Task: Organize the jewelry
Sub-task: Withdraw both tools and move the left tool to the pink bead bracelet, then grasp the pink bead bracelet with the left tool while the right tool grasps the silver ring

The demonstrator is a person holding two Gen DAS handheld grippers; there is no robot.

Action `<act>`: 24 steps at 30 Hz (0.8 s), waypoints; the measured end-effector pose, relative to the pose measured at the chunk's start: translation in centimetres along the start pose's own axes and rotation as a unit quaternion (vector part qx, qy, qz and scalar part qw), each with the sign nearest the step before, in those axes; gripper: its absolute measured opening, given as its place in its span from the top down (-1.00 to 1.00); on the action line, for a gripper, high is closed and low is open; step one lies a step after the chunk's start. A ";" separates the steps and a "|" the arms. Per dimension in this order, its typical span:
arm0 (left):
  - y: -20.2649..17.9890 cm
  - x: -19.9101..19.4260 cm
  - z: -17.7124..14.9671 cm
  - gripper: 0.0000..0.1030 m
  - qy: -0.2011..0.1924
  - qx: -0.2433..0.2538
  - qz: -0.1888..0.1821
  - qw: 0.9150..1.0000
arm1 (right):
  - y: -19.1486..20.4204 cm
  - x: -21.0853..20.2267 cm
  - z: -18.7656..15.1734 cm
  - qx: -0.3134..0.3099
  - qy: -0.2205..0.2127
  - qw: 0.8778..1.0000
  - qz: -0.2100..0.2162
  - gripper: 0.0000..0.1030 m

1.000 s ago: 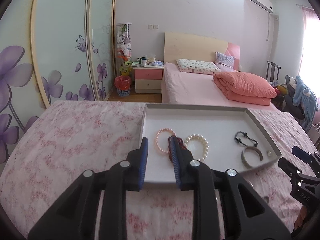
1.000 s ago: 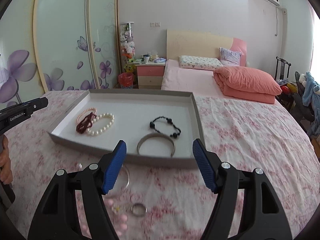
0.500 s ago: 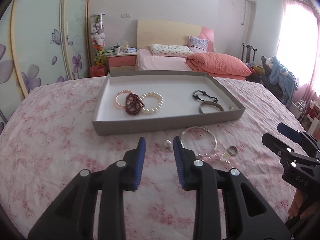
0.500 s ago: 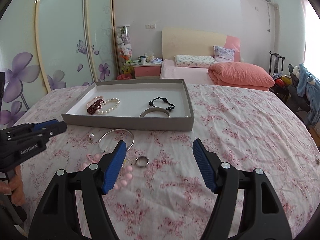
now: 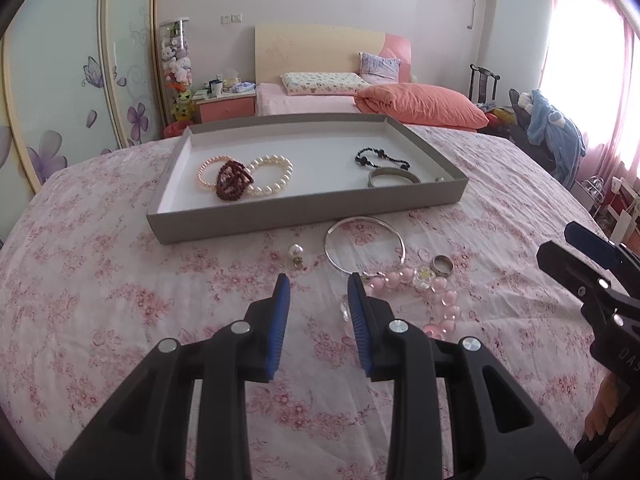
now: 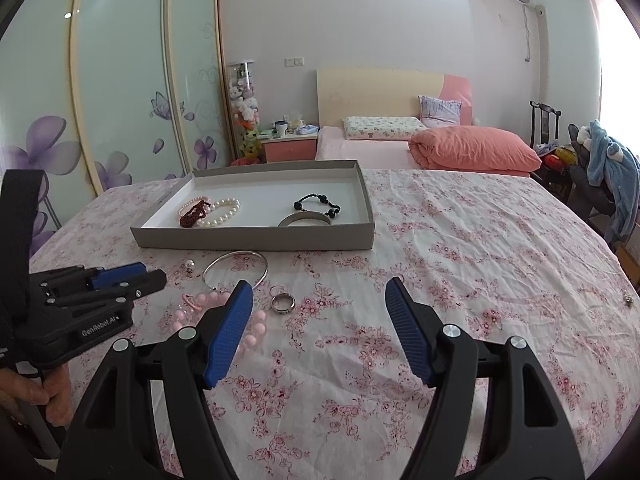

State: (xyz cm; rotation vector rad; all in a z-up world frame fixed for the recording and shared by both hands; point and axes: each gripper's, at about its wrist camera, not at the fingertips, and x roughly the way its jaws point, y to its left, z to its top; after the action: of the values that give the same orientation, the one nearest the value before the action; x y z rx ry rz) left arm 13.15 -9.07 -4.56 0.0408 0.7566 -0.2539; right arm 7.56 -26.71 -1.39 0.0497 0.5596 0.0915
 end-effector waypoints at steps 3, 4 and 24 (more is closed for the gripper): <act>-0.8 0.7 -0.2 0.30 0.015 0.006 -0.013 1.000 | -0.1 -0.4 -0.3 0.004 -0.002 1.000 0.001 -0.34; -1.1 1.0 -0.3 0.26 0.022 0.009 -0.017 1.000 | -0.1 -0.4 -0.3 0.005 -0.002 1.000 0.001 -0.34; 0.3 2.6 -1.3 0.66 0.073 0.042 0.043 0.995 | 1.0 0.5 -0.2 -0.007 0.013 1.000 0.010 -0.34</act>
State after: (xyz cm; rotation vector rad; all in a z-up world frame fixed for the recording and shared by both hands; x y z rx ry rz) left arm 14.17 -9.15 -7.36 0.1730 0.8877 -0.2020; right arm 7.76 -25.68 -1.77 0.0415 0.5835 0.1158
